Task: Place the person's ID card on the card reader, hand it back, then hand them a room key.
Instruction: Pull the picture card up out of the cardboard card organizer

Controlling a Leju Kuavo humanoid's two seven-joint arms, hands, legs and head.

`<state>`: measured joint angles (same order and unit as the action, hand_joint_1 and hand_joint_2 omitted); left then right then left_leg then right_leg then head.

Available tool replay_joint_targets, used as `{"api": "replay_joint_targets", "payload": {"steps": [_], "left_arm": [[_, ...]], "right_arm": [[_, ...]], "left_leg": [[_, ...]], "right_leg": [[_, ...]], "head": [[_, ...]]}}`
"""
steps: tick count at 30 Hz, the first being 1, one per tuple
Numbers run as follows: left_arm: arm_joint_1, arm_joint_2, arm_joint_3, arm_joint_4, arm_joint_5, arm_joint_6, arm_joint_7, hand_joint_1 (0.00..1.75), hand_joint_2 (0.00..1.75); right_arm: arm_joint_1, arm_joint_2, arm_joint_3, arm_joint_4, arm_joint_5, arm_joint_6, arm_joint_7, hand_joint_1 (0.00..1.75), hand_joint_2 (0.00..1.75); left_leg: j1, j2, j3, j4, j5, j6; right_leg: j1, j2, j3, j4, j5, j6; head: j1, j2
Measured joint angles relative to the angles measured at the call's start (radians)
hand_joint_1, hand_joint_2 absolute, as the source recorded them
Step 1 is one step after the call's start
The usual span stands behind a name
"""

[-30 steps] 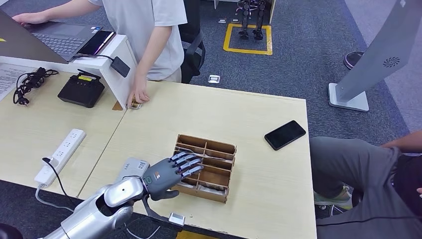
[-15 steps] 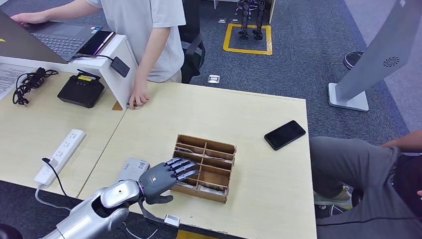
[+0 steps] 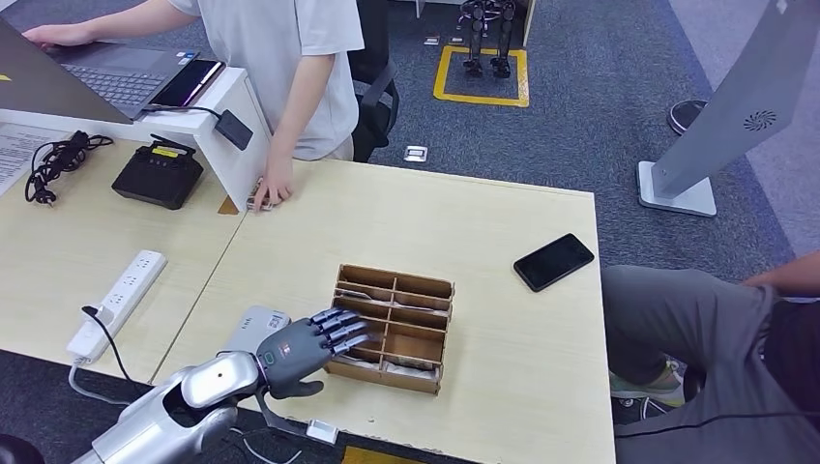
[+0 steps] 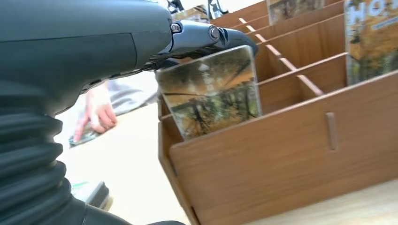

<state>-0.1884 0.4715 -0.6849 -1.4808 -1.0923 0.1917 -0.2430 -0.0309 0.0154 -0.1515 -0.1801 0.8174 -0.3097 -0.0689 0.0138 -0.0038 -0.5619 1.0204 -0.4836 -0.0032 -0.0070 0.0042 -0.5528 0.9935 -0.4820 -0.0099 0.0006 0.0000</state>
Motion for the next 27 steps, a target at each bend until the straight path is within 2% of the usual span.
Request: {"api": "replay_joint_targets", "payload": {"steps": [6,13,27], "left_arm": [[0.020,0.011,0.053,-0.046,-0.045,0.051,0.059,0.00,1.75],[0.031,0.013,0.117,-0.088,-0.065,0.062,0.075,0.00,1.75],[0.052,0.013,0.140,-0.101,-0.080,0.060,0.076,0.00,1.75]], "right_arm": [[0.003,0.002,-0.005,0.000,0.006,0.000,-0.002,0.00,1.75],[0.005,0.004,-0.015,0.000,0.007,-0.007,-0.002,0.00,1.75],[0.005,0.010,-0.025,0.000,0.008,-0.007,-0.003,0.00,1.75]], "left_leg": [[0.000,0.000,0.000,0.000,0.000,0.000],[0.000,0.000,0.000,0.000,0.000,0.000],[0.000,0.000,0.000,0.000,0.000,0.000]], "right_leg": [[0.000,0.000,0.000,0.000,0.000,0.000],[0.000,0.000,0.000,0.000,0.000,0.000],[0.000,0.000,0.000,0.000,0.000,0.000]], "head": [[0.000,0.000],[0.000,0.000],[0.000,0.000]]}}
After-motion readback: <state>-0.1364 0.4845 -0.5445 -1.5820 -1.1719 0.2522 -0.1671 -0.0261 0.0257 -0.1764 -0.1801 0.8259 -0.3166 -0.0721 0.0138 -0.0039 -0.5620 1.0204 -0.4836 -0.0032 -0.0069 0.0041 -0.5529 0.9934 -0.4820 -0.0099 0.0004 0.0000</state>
